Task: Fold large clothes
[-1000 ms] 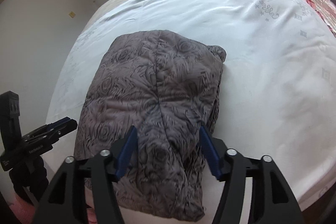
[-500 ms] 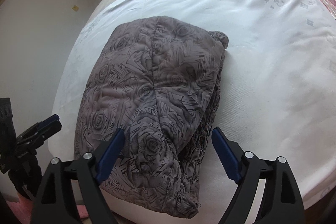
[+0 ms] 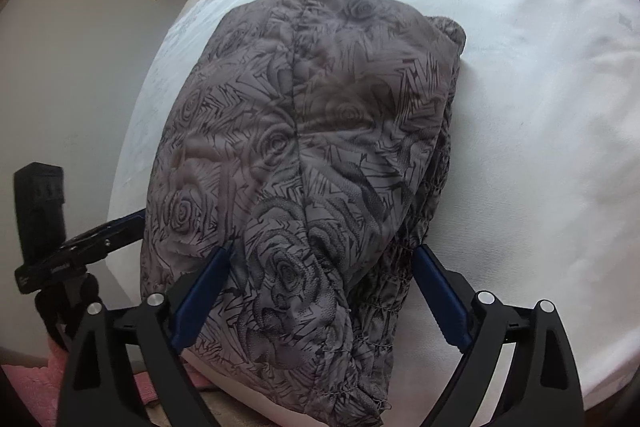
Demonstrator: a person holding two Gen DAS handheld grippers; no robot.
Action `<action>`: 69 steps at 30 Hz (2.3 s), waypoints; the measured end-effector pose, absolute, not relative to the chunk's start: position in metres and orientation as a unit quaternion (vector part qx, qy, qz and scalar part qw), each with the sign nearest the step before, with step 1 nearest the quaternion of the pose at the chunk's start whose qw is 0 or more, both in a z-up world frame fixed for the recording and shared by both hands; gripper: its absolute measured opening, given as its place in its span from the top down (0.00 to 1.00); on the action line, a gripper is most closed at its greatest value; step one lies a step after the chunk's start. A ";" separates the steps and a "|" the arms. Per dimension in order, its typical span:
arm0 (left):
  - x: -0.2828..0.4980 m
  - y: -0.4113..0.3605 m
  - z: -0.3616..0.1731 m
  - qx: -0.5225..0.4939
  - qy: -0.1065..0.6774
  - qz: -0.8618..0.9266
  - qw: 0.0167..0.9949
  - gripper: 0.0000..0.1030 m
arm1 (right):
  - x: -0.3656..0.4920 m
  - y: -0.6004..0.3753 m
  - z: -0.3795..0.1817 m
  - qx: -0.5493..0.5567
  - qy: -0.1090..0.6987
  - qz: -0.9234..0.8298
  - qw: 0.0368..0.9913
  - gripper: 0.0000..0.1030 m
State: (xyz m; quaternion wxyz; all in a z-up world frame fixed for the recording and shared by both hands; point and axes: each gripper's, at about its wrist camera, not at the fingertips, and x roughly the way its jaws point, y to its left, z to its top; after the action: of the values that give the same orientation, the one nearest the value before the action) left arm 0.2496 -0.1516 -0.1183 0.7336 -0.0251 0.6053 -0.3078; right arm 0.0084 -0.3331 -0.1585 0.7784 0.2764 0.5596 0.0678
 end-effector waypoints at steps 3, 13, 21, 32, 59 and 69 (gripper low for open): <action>0.254 -0.148 -0.130 -0.052 0.615 -0.327 0.715 0.21 | 0.009 -0.335 -0.167 0.281 0.561 0.076 0.775 0.06; 0.250 -0.170 -0.165 -0.082 0.630 -0.380 0.672 0.14 | 0.014 -0.331 -0.209 0.326 0.569 0.113 0.746 0.03; 0.241 -0.182 -0.163 -0.057 0.614 -0.368 0.696 0.38 | 0.022 -0.318 -0.216 0.326 0.558 0.132 0.752 0.27; 0.223 -0.173 -0.131 -0.065 0.563 -0.371 0.736 0.55 | 0.017 -0.294 -0.168 0.245 0.523 0.123 0.807 0.54; 0.336 -0.080 -0.100 -0.096 0.450 -0.280 0.843 0.56 | 0.071 -0.250 -0.141 0.100 0.470 0.206 0.852 0.59; 0.358 -0.092 -0.133 -0.081 0.486 -0.271 0.827 0.44 | 0.080 -0.268 -0.192 0.183 0.511 0.205 0.814 0.44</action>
State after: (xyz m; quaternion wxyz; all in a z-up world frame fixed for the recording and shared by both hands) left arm 0.3577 -0.0916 -0.1331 0.8271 -0.0812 0.4857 -0.2709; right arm 0.0797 -0.2682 -0.1918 0.8142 0.1826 0.5114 0.2054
